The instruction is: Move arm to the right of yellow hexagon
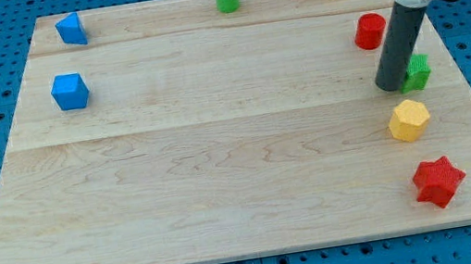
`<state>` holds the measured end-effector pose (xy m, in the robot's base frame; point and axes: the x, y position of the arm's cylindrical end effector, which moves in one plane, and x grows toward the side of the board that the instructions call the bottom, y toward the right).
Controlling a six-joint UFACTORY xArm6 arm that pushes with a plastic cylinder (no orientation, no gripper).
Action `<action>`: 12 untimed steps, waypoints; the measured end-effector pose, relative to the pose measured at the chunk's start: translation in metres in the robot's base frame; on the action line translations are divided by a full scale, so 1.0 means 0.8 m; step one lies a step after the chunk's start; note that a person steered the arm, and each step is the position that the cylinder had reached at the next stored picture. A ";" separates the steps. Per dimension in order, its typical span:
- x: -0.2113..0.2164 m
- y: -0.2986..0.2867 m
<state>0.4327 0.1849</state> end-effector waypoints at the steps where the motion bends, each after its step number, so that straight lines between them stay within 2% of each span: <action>1: 0.022 -0.048; 4: 0.032 0.040; 7: 0.032 0.089; 9: -0.002 0.088; 12: -0.027 0.084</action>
<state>0.4111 0.2517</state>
